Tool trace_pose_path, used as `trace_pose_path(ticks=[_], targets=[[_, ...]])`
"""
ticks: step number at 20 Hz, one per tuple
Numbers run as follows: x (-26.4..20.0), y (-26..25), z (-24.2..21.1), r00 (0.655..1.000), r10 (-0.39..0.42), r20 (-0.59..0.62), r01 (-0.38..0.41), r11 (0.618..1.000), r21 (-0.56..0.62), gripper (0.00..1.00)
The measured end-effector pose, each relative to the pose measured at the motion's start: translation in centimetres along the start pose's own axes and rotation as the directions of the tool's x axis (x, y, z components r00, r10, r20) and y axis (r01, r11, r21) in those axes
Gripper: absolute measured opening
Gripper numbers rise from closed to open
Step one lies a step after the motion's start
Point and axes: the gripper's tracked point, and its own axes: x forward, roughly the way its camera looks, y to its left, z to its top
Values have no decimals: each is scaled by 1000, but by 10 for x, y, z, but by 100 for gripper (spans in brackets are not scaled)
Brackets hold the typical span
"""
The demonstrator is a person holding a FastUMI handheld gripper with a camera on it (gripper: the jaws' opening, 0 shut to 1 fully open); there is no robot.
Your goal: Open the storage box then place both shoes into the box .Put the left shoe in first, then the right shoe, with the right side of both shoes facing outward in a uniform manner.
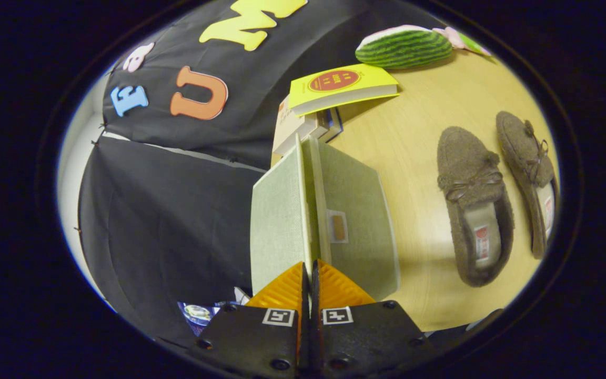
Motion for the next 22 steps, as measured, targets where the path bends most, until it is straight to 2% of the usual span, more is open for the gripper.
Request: trace_pose_path(ticks=[5,11,18,20,22], targets=[[-17,54,4,997,62,54,-62,998,3,6],[-23,138,0,985,122,120,-109,988,-108,6],[17,204,-27,985,110,136,-76,970,-231,6],[29,219,-28,982,110,155,-63,957,-282,9],[33,234,-32,979,123,164,-63,942,-330,24]])
